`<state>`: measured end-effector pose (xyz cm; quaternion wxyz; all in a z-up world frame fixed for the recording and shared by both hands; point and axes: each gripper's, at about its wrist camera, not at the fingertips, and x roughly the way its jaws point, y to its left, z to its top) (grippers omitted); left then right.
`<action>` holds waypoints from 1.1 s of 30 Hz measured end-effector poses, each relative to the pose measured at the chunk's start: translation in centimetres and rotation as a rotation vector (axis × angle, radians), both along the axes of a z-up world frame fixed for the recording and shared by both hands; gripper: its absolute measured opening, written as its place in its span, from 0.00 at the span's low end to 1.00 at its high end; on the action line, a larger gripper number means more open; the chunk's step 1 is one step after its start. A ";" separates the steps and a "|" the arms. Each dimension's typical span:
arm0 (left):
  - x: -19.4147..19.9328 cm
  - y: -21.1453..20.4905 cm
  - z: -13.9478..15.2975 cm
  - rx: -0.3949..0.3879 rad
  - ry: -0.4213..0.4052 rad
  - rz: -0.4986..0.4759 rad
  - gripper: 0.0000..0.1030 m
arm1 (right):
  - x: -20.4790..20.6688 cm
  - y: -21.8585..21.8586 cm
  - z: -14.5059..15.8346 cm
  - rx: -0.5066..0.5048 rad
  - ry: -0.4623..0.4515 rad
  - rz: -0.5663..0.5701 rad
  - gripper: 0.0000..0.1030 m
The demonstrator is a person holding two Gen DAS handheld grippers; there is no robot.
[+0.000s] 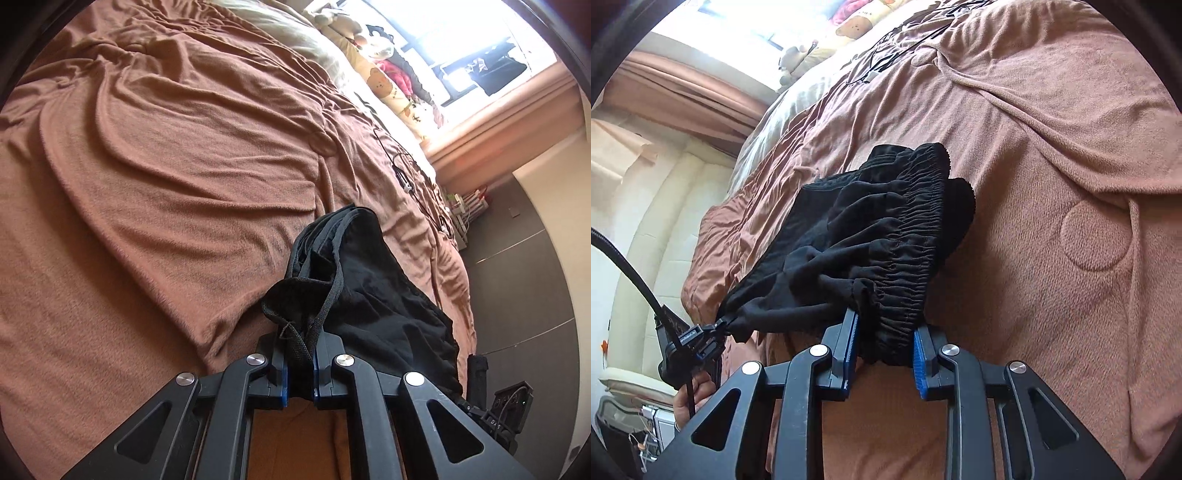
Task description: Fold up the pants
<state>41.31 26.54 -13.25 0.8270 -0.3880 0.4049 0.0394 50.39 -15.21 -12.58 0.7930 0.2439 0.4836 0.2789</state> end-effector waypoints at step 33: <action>-19.5 -0.6 -0.1 -0.033 -0.009 0.083 0.08 | -7.8 2.1 -0.9 -0.053 -0.036 0.184 0.22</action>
